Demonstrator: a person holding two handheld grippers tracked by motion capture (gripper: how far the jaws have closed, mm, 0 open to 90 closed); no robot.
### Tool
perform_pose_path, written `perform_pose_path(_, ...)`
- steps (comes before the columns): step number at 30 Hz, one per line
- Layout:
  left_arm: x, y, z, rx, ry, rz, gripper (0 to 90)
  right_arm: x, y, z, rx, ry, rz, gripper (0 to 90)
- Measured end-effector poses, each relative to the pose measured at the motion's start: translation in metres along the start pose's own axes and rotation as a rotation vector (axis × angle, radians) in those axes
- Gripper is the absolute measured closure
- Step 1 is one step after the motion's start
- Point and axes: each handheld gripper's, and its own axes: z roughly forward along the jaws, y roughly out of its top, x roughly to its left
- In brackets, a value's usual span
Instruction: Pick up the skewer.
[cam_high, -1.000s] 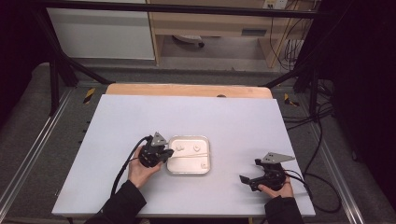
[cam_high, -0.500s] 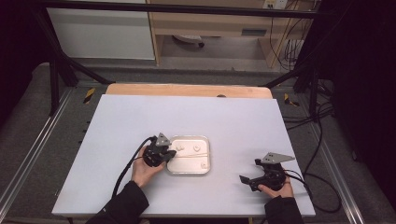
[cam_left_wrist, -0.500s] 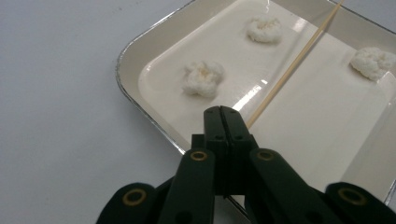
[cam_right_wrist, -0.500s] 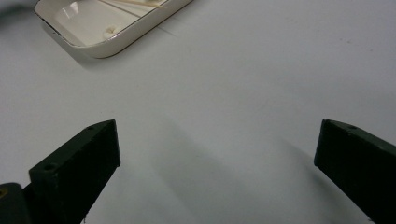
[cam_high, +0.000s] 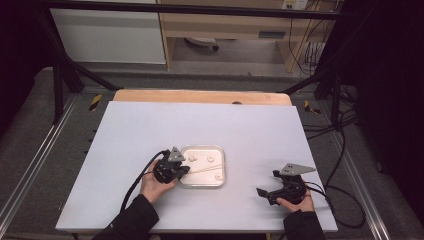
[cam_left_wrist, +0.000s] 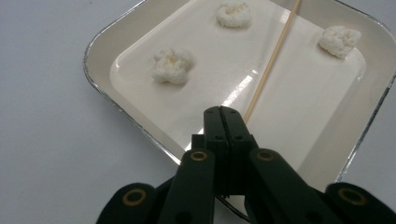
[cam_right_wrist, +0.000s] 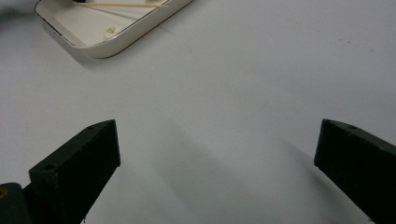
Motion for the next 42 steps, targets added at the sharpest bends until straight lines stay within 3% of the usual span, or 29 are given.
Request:
perform_pose_path(6,-0.004,-0.001,-0.002,0.014,-0.018,0.021,90.0,0.0,0.0,0.0,0.0,0.0,0.002,0.9)
perform_pose_path(10,-0.004,0.001,-0.005,-0.006,-0.016,0.016,89.8,0.0,0.0,0.0,0.001,-0.002,-0.004,0.9)
perform_pose_path(15,-0.004,0.009,-0.007,-0.03,-0.017,0.019,82.6,0.0,0.0,0.0,0.001,0.0,-0.002,1.0)
perform_pose_path(21,-0.007,0.016,0.001,-0.007,-0.035,0.046,69.4,0.0,0.0,0.001,0.003,0.001,-0.002,1.0)
perform_pose_path(26,-0.008,0.021,0.01,0.024,-0.055,0.063,70.1,0.0,0.0,0.001,0.004,0.0,-0.003,1.0)
perform_pose_path(42,-0.012,0.023,0.018,0.026,-0.084,0.108,87.5,0.0,0.0,0.001,0.003,0.002,-0.006,1.0)
